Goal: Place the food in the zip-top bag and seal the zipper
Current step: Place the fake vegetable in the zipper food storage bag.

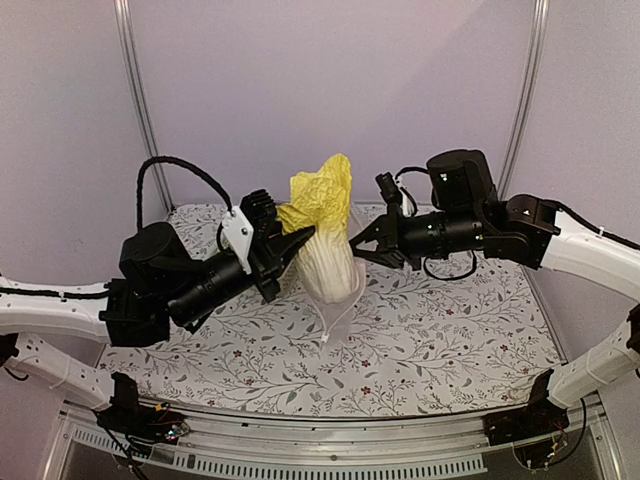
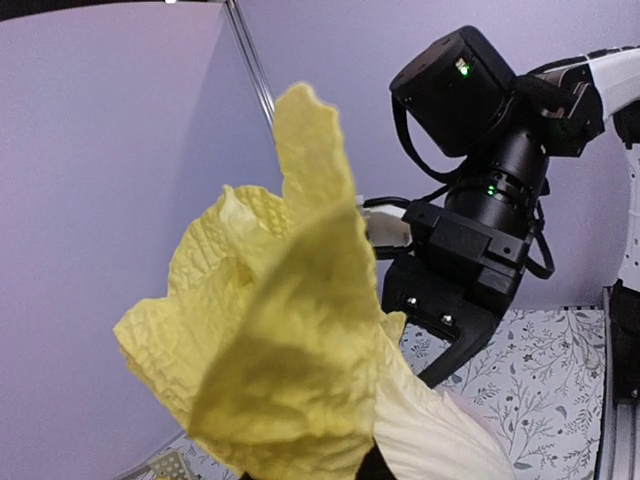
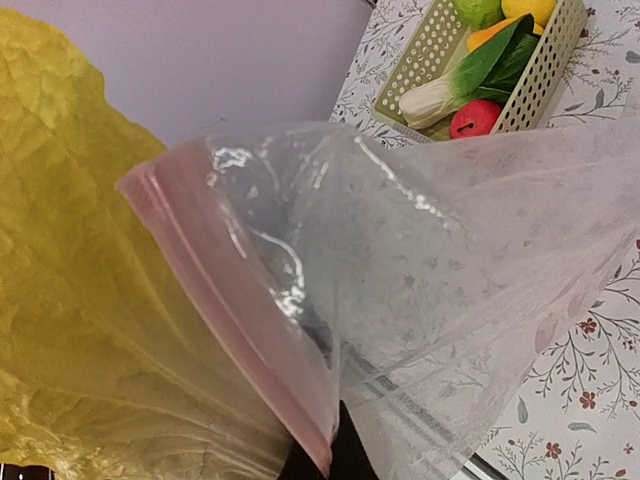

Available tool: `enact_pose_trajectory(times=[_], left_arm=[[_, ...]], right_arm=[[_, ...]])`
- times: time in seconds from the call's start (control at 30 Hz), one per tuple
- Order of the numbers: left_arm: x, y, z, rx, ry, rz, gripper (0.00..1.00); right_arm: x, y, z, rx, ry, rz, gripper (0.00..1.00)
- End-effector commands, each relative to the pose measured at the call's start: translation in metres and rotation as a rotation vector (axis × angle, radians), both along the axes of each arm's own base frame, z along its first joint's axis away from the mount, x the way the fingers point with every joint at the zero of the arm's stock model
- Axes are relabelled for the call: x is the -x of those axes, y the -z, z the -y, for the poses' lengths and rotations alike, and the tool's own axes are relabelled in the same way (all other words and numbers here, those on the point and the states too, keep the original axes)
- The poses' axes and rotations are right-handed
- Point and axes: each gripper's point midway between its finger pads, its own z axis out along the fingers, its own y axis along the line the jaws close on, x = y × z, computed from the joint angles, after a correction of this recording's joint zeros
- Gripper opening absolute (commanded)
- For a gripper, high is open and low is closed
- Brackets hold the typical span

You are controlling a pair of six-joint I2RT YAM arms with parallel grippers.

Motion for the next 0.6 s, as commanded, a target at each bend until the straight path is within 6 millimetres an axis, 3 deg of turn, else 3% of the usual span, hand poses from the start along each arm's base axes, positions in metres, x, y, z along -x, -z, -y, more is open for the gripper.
enact_pose_trajectory(times=[0.0, 0.3, 0.57], left_arm=[[-0.004, 0.030, 0.006, -0.137, -0.100, 0.054, 0.00], [-0.014, 0.036, -0.002, -0.218, -0.185, 0.086, 0.00], [0.003, 0.031, 0.026, -0.116, -0.012, -0.021, 0.00]], right_arm=[[0.003, -0.053, 0.003, -0.189, 0.018, 0.029, 0.00], [0.000, -0.055, 0.014, -0.202, 0.060, 0.022, 0.00], [-0.007, -0.042, 0.012, -0.175, 0.088, 0.019, 0.00]])
